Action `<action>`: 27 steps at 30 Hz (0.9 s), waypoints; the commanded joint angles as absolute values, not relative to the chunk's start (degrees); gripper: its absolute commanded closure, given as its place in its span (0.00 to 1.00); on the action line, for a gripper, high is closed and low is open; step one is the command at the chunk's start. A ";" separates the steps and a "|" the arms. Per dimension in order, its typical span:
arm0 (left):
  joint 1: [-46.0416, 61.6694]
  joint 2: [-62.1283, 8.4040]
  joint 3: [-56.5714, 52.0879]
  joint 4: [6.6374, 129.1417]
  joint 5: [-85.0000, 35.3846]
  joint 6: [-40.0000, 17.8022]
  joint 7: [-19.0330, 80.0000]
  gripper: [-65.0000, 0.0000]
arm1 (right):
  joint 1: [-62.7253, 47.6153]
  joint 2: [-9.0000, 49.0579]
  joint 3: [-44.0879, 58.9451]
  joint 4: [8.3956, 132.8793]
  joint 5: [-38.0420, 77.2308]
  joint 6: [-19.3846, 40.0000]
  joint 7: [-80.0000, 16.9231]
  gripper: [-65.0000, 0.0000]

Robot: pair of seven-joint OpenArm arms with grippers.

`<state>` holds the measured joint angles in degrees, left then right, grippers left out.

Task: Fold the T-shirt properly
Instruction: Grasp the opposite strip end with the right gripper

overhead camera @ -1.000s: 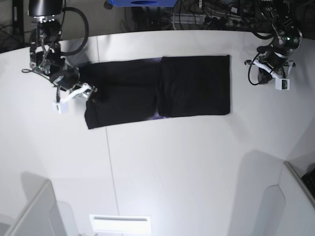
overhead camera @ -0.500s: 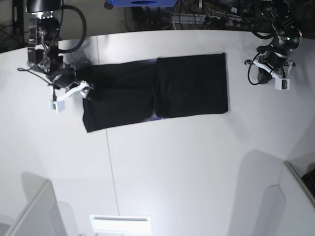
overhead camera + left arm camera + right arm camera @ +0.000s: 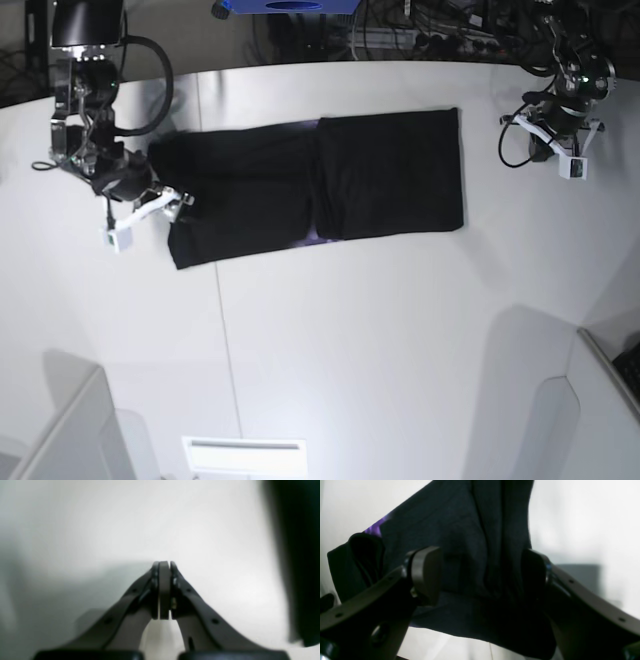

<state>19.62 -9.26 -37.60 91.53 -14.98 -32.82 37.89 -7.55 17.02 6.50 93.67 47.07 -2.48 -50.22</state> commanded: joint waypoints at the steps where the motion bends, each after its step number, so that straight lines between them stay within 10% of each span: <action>1: 19.30 -10.07 -37.76 92.09 -15.43 -32.84 36.26 1.00 | -6.81 17.89 6.81 94.02 47.52 -2.33 -49.27 0.31; 27: 18.86 -9.89 -36.62 92.00 -15.52 -32.84 36.44 1.00 | -7.60 14.37 6.29 86.90 47.43 -2.24 -49.27 0.32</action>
<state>19.20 -9.21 -36.58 91.20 -14.94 -32.73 37.47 -7.20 14.20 6.37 86.98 47.99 -1.67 -46.70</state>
